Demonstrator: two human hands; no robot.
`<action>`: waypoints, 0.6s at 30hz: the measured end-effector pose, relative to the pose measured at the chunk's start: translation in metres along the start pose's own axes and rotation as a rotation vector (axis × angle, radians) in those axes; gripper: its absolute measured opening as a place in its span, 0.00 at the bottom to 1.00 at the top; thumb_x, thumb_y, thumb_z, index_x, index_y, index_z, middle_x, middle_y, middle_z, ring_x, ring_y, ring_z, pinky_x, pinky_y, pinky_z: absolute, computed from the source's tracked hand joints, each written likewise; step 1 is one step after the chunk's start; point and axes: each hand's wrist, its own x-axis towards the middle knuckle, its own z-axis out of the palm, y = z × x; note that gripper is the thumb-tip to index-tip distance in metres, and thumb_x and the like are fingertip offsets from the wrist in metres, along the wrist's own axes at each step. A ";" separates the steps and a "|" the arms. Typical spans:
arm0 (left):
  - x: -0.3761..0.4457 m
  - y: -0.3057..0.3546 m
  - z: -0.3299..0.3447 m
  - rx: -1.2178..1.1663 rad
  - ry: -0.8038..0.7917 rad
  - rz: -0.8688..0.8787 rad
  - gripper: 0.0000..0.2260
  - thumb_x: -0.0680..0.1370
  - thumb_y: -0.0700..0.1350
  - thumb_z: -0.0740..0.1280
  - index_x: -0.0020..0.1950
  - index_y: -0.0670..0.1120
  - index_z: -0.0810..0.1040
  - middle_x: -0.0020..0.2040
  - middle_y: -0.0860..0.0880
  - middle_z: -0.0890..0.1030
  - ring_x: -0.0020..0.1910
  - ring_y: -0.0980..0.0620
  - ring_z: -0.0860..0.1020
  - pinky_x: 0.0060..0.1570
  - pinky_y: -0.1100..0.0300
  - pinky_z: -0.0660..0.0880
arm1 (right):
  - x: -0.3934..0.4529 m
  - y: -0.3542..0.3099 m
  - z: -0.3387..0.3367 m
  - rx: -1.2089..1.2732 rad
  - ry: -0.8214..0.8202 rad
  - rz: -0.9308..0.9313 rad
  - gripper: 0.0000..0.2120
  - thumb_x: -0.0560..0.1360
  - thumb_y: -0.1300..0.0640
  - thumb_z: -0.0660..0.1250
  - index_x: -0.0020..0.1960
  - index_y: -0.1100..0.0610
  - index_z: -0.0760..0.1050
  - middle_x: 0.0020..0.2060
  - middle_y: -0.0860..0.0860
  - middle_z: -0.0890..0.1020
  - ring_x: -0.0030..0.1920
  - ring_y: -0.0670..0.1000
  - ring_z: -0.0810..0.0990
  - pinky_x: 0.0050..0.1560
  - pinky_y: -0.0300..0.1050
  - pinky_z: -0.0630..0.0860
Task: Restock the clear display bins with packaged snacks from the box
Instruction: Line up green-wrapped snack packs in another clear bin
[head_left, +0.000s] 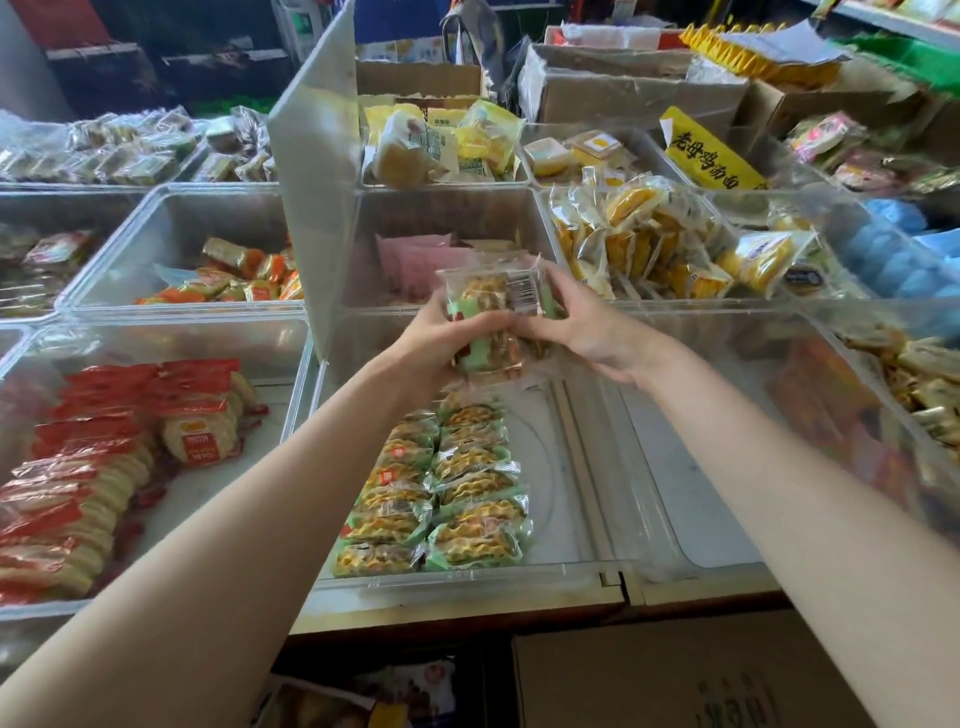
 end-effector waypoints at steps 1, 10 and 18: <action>0.004 0.003 0.001 0.017 0.041 0.026 0.30 0.67 0.43 0.77 0.66 0.45 0.68 0.57 0.42 0.80 0.51 0.45 0.82 0.49 0.50 0.80 | 0.003 -0.005 -0.004 -0.160 0.068 -0.036 0.41 0.71 0.61 0.71 0.76 0.52 0.52 0.69 0.49 0.66 0.69 0.48 0.65 0.70 0.45 0.62; 0.020 -0.002 0.021 0.359 -0.024 0.146 0.40 0.63 0.60 0.76 0.69 0.52 0.63 0.65 0.46 0.73 0.61 0.46 0.76 0.56 0.47 0.76 | 0.028 -0.015 -0.024 -1.023 -0.106 -0.036 0.56 0.55 0.44 0.80 0.74 0.47 0.53 0.68 0.53 0.68 0.68 0.55 0.66 0.69 0.56 0.64; 0.029 -0.068 0.014 1.241 -0.027 -0.054 0.43 0.74 0.53 0.69 0.77 0.41 0.44 0.77 0.42 0.50 0.76 0.46 0.50 0.74 0.47 0.52 | 0.033 0.016 0.005 -1.579 -0.081 0.081 0.39 0.67 0.48 0.73 0.71 0.54 0.58 0.66 0.58 0.67 0.68 0.59 0.63 0.69 0.61 0.57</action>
